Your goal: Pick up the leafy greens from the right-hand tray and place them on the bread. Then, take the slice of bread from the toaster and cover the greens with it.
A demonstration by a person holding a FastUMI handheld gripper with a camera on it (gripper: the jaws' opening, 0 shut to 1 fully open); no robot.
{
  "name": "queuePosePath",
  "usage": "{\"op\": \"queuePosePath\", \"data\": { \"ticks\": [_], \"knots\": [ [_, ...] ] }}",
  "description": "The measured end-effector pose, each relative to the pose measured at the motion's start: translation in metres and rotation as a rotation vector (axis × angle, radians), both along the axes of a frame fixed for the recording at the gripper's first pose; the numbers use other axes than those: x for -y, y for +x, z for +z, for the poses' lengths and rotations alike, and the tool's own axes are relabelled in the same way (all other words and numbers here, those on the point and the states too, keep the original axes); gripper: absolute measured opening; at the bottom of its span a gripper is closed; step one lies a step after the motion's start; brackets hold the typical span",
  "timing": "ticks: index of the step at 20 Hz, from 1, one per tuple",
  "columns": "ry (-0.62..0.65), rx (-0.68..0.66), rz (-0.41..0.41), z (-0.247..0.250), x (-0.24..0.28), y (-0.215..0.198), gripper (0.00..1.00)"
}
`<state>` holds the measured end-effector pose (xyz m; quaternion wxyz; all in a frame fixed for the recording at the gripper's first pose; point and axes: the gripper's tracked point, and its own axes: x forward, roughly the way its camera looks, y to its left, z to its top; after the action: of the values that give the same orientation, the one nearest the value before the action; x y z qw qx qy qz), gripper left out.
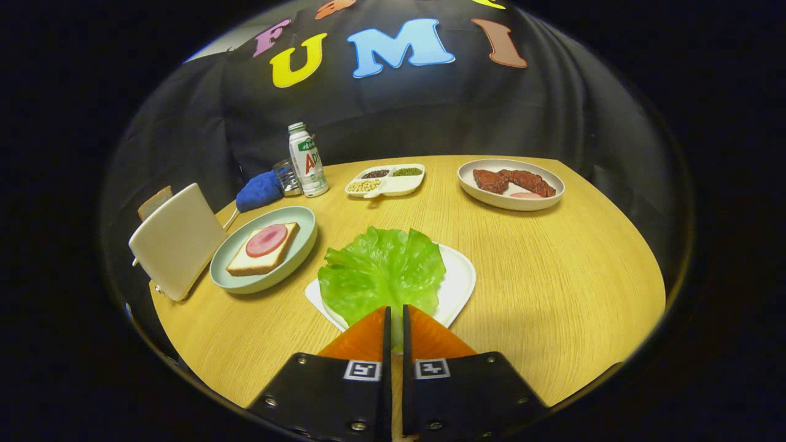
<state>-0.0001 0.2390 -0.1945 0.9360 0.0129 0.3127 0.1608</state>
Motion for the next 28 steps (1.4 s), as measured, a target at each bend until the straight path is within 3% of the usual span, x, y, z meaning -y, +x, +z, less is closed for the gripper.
{"op": "queuePosePath", "data": {
  "ticks": [1,9,17,28],
  "knots": [
    [-0.003,0.02,0.022,0.005,-0.001,0.0,0.0],
    [-0.009,0.167,0.068,0.057,-0.018,-0.005,0.0],
    [0.04,0.244,0.173,0.096,-0.074,-0.014,0.0],
    [0.08,0.265,0.264,0.103,-0.139,-0.006,0.0]
  ]
}}
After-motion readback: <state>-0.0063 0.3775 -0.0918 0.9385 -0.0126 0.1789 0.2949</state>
